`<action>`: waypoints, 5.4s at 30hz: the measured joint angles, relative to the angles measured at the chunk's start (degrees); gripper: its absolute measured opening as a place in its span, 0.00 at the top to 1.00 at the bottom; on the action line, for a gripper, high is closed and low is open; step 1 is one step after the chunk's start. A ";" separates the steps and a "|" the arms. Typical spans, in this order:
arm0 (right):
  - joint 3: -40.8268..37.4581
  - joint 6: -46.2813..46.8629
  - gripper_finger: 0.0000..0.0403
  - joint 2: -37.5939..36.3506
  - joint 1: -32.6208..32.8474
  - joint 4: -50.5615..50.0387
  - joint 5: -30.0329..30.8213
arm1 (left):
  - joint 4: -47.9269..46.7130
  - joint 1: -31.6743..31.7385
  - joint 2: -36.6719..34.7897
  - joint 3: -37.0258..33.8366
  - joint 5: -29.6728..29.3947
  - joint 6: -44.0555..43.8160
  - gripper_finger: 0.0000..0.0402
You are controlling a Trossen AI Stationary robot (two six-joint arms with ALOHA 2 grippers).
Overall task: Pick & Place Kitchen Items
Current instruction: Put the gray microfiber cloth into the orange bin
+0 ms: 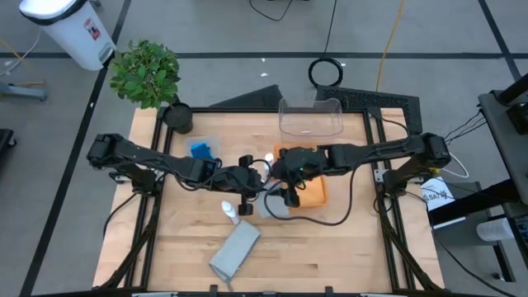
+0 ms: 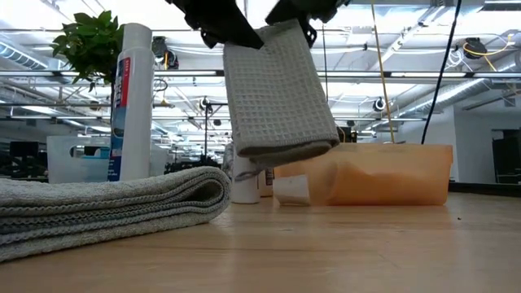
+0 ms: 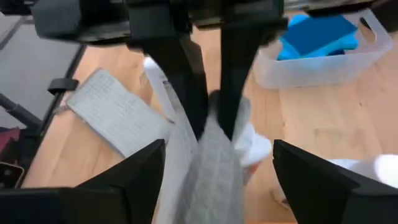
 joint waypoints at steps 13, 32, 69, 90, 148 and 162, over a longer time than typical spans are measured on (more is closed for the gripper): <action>-0.01 2.62 0.51 2.52 -0.11 -2.37 0.16 | 1.61 0.33 0.89 0.00 0.50 0.42 0.93; -0.05 -2.85 0.99 -5.05 -0.28 -8.30 -1.43 | 7.34 -0.09 -2.16 -0.04 2.88 3.94 0.84; -30.72 4.42 0.99 -28.18 -6.48 4.68 -6.37 | 10.24 -0.07 -6.32 -0.07 2.99 4.90 0.81; -30.72 2.54 0.99 -28.71 -6.45 6.38 -9.95 | 10.10 -0.07 -6.32 -0.07 2.95 4.90 0.81; -24.35 0.95 0.99 -25.12 -5.27 -3.17 -4.59 | 10.80 -0.05 -6.30 -0.07 2.95 4.46 0.81; -29.95 0.61 0.99 -25.12 -6.07 1.41 -2.21 | 10.77 -0.04 -6.30 -0.07 2.97 4.46 0.81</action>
